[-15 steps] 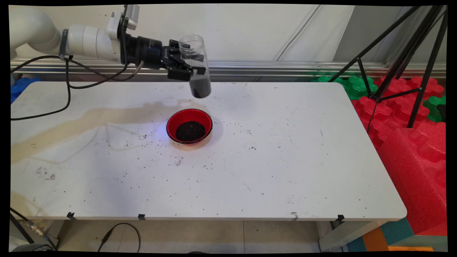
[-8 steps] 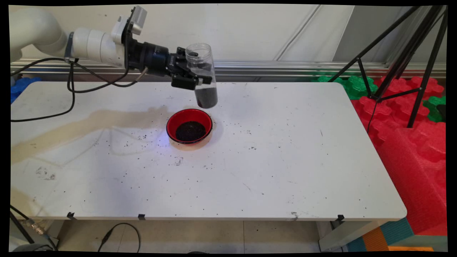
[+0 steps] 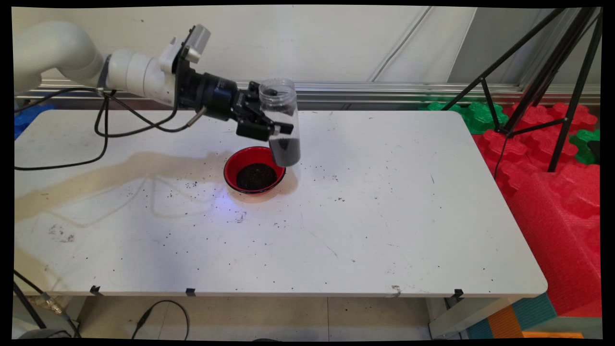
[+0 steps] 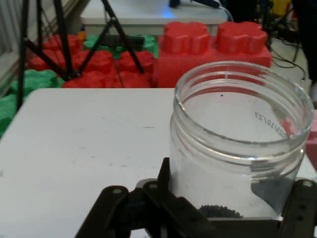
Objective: Place the picked object on the table
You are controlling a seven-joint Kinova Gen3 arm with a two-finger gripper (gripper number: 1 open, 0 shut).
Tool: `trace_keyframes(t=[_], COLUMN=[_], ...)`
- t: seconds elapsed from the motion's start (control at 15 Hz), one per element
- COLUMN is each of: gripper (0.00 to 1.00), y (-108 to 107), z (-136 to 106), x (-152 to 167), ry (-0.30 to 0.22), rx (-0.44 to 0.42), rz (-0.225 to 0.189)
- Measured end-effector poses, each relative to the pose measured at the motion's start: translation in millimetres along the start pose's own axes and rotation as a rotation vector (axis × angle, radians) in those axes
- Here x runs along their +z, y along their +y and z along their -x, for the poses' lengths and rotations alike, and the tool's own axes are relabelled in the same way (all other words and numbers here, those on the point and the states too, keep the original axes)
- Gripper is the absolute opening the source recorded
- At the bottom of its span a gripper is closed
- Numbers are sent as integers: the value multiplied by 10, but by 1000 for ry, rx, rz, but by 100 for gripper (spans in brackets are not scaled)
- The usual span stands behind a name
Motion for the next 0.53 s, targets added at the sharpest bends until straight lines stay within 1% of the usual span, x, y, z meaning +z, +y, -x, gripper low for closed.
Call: trace_keyframes(t=[0.2, 0.53], gripper=[0, 0], y=[80, 174], z=[76, 193], x=[98, 212], ry=[-8, -19], rx=[-5, -7], rz=[36, 72])
